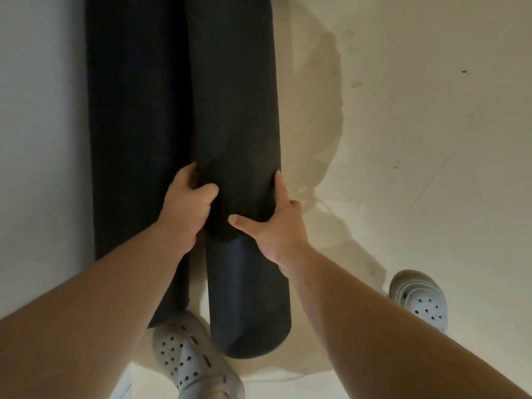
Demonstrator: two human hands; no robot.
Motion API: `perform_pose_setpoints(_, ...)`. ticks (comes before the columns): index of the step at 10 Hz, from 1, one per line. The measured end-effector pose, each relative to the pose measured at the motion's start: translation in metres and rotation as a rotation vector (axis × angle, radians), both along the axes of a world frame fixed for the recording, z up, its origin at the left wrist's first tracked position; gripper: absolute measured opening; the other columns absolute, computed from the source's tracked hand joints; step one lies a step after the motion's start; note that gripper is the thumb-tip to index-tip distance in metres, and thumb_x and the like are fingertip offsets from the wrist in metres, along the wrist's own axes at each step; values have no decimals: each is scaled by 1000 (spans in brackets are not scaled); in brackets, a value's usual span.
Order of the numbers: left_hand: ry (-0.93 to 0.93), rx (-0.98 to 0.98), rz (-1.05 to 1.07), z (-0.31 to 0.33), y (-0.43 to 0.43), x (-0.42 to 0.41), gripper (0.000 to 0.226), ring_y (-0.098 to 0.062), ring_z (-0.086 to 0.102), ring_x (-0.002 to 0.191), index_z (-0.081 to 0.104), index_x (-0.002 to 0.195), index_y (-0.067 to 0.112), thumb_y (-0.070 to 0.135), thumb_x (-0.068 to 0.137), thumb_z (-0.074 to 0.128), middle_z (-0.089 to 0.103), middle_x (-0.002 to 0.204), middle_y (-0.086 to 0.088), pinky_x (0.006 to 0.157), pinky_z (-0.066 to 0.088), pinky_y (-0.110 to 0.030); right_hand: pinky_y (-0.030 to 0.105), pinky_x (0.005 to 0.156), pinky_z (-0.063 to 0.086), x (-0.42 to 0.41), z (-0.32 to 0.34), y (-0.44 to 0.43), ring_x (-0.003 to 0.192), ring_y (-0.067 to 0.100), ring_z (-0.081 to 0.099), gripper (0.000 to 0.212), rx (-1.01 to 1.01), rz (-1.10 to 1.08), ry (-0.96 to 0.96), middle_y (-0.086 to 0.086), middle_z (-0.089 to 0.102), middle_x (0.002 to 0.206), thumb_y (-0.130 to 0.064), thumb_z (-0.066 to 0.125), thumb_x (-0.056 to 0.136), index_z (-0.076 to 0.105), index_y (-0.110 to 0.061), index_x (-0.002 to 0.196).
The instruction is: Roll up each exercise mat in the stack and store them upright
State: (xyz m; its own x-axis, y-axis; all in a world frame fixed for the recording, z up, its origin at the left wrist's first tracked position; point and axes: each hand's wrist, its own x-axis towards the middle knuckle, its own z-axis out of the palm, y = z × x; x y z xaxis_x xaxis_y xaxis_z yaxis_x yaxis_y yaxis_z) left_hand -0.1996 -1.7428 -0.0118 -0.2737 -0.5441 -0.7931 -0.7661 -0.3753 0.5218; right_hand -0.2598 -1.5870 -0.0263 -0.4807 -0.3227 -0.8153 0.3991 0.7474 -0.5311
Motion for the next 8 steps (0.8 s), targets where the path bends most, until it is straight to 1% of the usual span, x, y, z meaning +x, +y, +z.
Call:
perform_pose_setpoints(1, -76, -379, -258, 22, 14, 10, 60, -11, 53, 120, 43, 148, 39, 15, 96, 60, 50, 143, 7, 100, 46, -32, 44, 105, 53, 10, 4, -10, 129, 22, 54, 138, 3, -56, -26, -4, 46, 146, -61, 92, 62, -8, -58, 157)
perform_pose_setpoints(2, -29, -365, -433, 24, 32, 28, 64, -16, 31, 147, 28, 158, 38, 27, 101, 56, 30, 163, 3, 120, 28, -36, 44, 100, 56, 14, 4, -18, 123, 21, 57, 136, 28, -49, -1, -4, 49, 141, -60, 89, 66, -10, -56, 158)
perform_pose_setpoints(3, -12, -280, -478, 23, 32, 27, 68, -16, 9, 155, 13, 160, 41, 29, 104, 48, 11, 170, 5, 123, 13, -37, 43, 95, 59, 16, 4, -28, 117, 22, 60, 127, 62, -90, 13, -3, 53, 140, -54, 86, 71, -11, -61, 154)
perform_pose_setpoints(4, -22, -310, -509, 23, 6, 12, 69, -18, 10, 155, 11, 161, 39, 28, 102, 45, 12, 170, 3, 125, 16, -43, 37, 86, 59, 7, 4, -52, 111, 22, 62, 126, 54, -114, -11, -1, 53, 139, -56, 84, 72, -12, -62, 153)
perform_pose_setpoints(5, -142, -413, -681, 27, -21, -9, 70, -24, 16, 154, 9, 162, 32, 32, 102, 44, 15, 169, -3, 123, 20, -45, 28, 68, 53, -8, -4, -76, 99, 21, 64, 126, 63, -112, -20, 5, 55, 138, -54, 82, 75, -16, -60, 153)
perform_pose_setpoints(6, -220, -410, -826, 38, -28, -17, 71, -27, 18, 154, 5, 163, 29, 33, 103, 42, 11, 170, -4, 121, 23, -45, 31, 74, 55, -18, -3, -77, 91, 18, 61, 132, 70, -46, -26, 6, 56, 139, -52, 85, 76, -20, -54, 156)
perform_pose_setpoints(7, -285, -333, -821, 51, -27, -21, 68, -31, 20, 153, 2, 163, 33, 37, 104, 37, 6, 171, -3, 119, 25, -49, 34, 85, 54, -31, 18, -70, 94, 18, 58, 135, 75, 91, -19, 3, 55, 143, -53, 87, 76, -18, -43, 161)
perform_pose_setpoints(8, -257, -337, -718, 74, -26, -23, 67, -31, 20, 153, 6, 163, 30, 38, 105, 38, 9, 170, -4, 120, 24, -52, 44, 100, 55, -44, 41, -71, 122, 29, 59, 132, 135, 229, 69, 5, 47, 154, -65, 82, 73, -14, -43, 162)
